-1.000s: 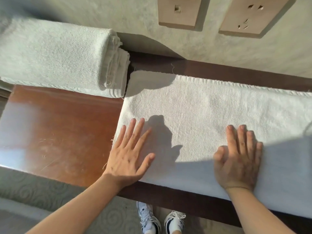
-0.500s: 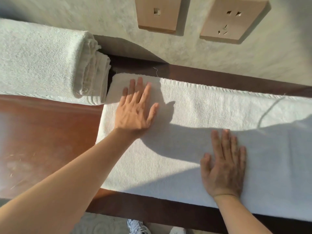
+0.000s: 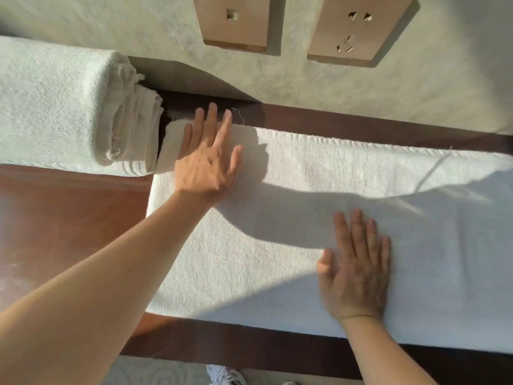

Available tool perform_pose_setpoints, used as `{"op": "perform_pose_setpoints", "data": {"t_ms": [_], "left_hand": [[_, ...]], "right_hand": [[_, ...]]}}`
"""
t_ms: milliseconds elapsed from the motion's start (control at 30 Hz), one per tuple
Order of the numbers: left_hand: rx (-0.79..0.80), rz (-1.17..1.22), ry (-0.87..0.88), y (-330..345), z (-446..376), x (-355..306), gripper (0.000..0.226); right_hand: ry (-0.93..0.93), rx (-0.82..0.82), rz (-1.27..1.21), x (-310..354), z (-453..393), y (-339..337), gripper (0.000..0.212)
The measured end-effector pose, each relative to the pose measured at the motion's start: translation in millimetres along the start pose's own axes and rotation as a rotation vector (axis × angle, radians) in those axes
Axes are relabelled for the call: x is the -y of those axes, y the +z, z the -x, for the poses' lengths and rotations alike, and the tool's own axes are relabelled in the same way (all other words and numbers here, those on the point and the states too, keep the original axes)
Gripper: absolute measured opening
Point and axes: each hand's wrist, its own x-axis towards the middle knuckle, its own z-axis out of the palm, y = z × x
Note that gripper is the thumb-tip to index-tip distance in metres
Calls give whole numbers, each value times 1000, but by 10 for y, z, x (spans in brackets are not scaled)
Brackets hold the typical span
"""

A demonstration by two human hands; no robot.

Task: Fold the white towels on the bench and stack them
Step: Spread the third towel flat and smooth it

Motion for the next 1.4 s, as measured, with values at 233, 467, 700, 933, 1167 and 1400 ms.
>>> {"op": "perform_pose_setpoints", "data": {"t_ms": [233,467,700,933,1167,1400], "left_hand": [[98,-62,286,292,1427,37,67],[77,-70,60,132,1561,536,69],[62,19,259,302,1611,-338,66],[54,-76,264,442,1605,-287,67],[63,9,223,390,1625,-563,70],[-39,80,394,620,1428,-1707,59]], "right_hand": [[-4,-29,-31,11,-10,-9,66],[5,-40,-38,-4,13,17,67],[2,-60,-44,36,0,25,69],[11,-29,-20,68,-13,49,68],[25,-3,-153,45,0,-65,62],[216,-121,-800,-427,-173,-338,50]]}}
